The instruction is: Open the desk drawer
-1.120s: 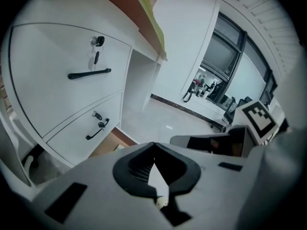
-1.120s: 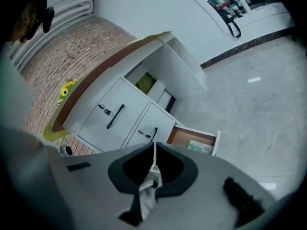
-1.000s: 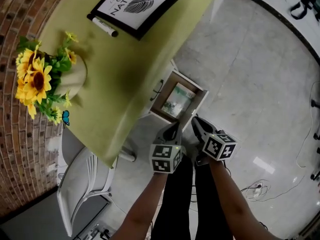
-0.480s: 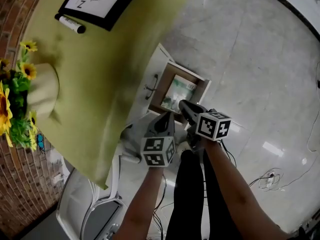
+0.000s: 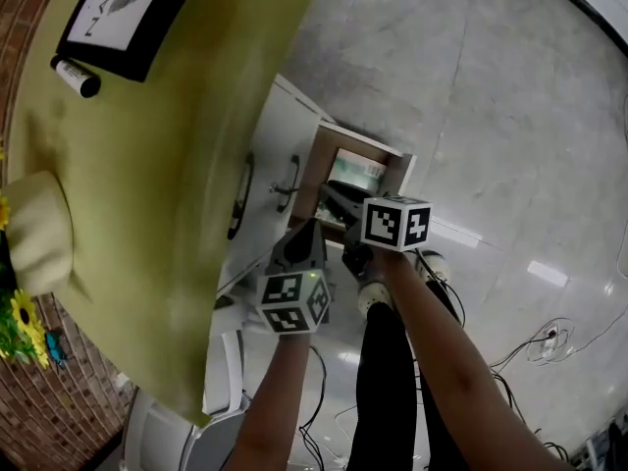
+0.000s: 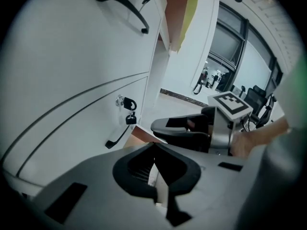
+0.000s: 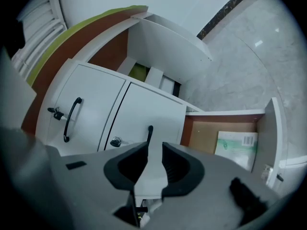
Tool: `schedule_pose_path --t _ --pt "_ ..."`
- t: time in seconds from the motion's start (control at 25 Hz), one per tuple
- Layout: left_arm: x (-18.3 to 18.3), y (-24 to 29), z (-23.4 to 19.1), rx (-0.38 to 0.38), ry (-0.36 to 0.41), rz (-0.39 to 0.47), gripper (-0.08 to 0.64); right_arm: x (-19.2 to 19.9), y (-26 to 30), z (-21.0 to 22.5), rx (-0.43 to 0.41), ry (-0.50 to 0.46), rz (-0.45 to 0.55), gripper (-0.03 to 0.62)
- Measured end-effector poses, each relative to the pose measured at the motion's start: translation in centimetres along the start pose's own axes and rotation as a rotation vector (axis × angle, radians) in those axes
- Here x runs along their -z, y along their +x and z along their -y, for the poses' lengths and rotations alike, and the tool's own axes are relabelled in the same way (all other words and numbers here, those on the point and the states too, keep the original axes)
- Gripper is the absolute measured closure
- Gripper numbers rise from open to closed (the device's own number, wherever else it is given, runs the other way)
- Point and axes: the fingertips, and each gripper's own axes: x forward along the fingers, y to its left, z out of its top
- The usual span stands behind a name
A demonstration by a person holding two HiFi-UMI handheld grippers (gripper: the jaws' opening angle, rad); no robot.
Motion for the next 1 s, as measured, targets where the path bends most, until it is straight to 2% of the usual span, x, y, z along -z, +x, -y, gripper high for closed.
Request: schedule_pose_path --t 0.12,0.28,0.44,0.56,0.72,0.8,1.0 --pt "-0.2 0.3 -1.2 -0.018 0.000 0.005 0.551 -0.8 1.6 -0.6 -0.034 -0.005 0.020 0.495" --pt "-0.2 0.6 -1.9 -0.021 0.002 0.006 0.551 -1.6 3.8 -1.4 -0.095 0.034 0.032 0.495" --pt "0.2 0.6 -2.2 -0.022 0.013 -0.004 0.551 -0.9 5.8 -1.2 -0.103 0.071 -0.003 0.495" --pt "0.3 0.7 -3.0 -0.038 -0.008 0.002 0.551 -0.1 6.3 -1.2 -0.098 0.088 -0.018 0.496" --pt "0.2 0.3 -4.2 -0.066 -0.052 0.010 0.551 0.0 6.4 -1.7 -0.143 0.189 0.033 0.561" --pt "0.2 0.1 -4.2 -0.074 -0.054 0.011 0.551 -0.1 6.3 -1.6 -0.142 0.213 0.042 0.566" --pt "0.2 -0.6 -4.5 -0.104 -0.077 0.018 0.551 0.0 6.2 -1.7 -0.095 0.175 0.040 0.566"
